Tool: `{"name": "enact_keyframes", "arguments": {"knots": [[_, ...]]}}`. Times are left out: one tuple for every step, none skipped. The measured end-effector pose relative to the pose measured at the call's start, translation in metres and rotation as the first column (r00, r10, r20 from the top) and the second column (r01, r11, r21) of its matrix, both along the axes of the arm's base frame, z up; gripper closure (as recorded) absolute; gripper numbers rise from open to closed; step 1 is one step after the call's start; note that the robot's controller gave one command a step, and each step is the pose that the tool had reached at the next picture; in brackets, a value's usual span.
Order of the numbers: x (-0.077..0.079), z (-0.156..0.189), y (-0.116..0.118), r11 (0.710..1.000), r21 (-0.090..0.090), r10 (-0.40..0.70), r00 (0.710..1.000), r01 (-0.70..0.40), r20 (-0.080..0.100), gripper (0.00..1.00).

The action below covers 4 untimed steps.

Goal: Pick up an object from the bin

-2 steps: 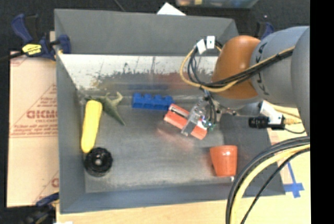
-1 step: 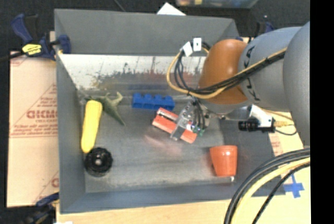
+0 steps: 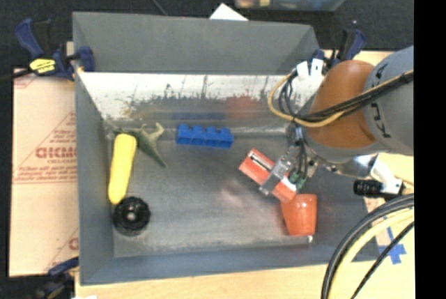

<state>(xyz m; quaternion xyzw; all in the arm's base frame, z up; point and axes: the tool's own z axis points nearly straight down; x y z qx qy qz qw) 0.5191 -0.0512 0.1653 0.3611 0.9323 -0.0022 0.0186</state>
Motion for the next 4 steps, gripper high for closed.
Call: {"name": "enact_keyframes", "arguments": {"knots": [[-0.001,-0.042,0.053,0.992,-0.002,0.128,0.992,-0.128,0.008,1.00],[-0.007,0.014,0.010,1.000,-0.005,-0.009,1.000,0.009,0.013,1.00],[-0.011,-0.016,0.046,1.000,0.004,0.021,1.000,-0.021,-0.003,1.00],[-0.014,0.043,0.014,1.000,-0.005,-0.028,1.000,0.028,0.015,1.00]]}}
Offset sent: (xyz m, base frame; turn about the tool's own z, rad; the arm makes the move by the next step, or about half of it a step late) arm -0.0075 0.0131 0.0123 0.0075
